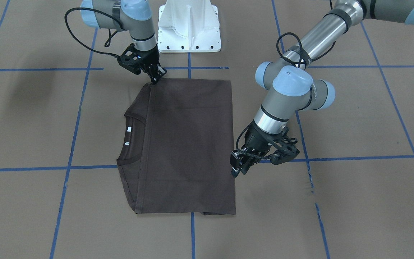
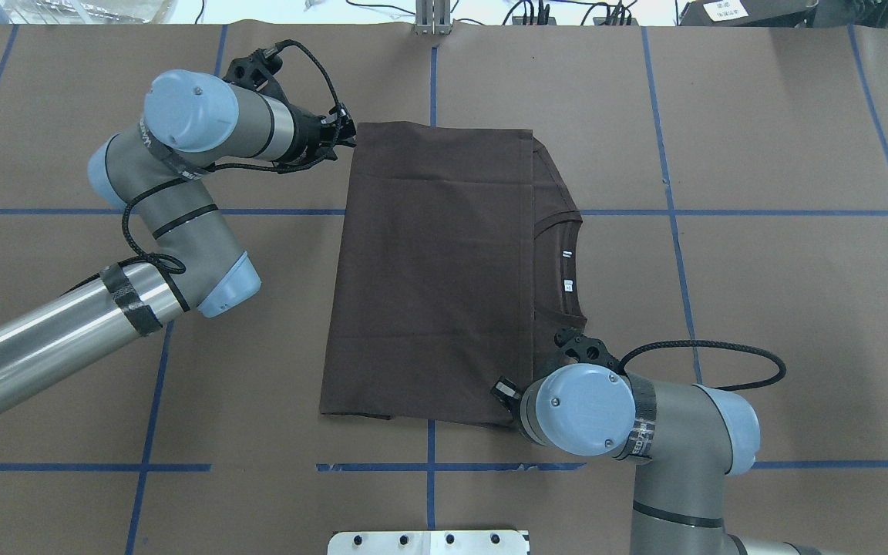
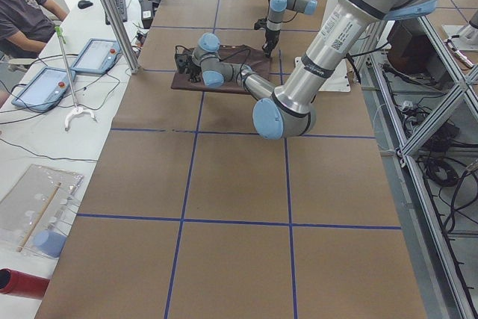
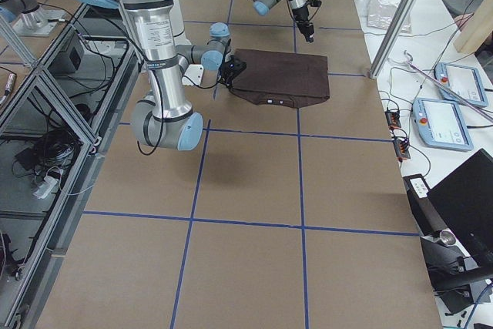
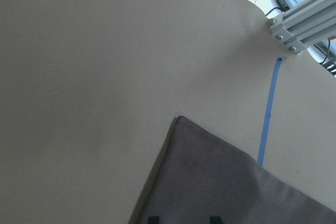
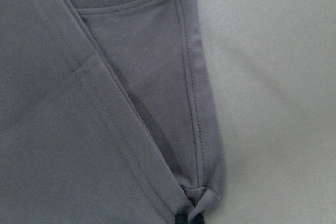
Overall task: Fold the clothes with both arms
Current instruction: 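Bring the left gripper down to the shirt's near corner beside the right gripper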
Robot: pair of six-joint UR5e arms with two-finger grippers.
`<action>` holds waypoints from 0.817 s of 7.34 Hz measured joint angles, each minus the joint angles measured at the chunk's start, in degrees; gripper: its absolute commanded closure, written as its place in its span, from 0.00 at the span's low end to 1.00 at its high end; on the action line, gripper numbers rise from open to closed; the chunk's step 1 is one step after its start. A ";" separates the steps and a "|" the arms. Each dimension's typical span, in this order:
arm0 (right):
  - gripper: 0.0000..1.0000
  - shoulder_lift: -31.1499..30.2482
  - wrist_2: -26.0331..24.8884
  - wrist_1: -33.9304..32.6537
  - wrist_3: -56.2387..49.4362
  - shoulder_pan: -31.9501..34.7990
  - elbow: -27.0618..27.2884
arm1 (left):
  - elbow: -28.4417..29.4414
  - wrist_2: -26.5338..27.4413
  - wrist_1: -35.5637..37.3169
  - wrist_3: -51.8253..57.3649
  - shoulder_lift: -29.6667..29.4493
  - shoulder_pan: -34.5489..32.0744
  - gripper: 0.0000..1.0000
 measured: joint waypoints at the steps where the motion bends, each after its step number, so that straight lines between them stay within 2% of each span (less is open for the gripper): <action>1: 1.00 -0.37 0.16 -0.08 -0.04 0.07 1.09 | -2.12 0.00 0.83 -1.94 0.82 0.29 0.53; 3: 1.00 -1.91 0.44 -0.17 -0.19 0.13 3.54 | -15.57 0.86 8.52 -5.32 7.34 3.43 0.51; 5: 1.00 -2.57 0.54 -0.19 -0.24 0.16 4.57 | -28.63 6.53 15.29 -11.63 14.64 12.24 0.50; 6: 1.00 -2.79 0.56 -0.17 -0.25 0.17 4.69 | -32.35 10.22 16.60 -15.75 17.92 17.88 0.50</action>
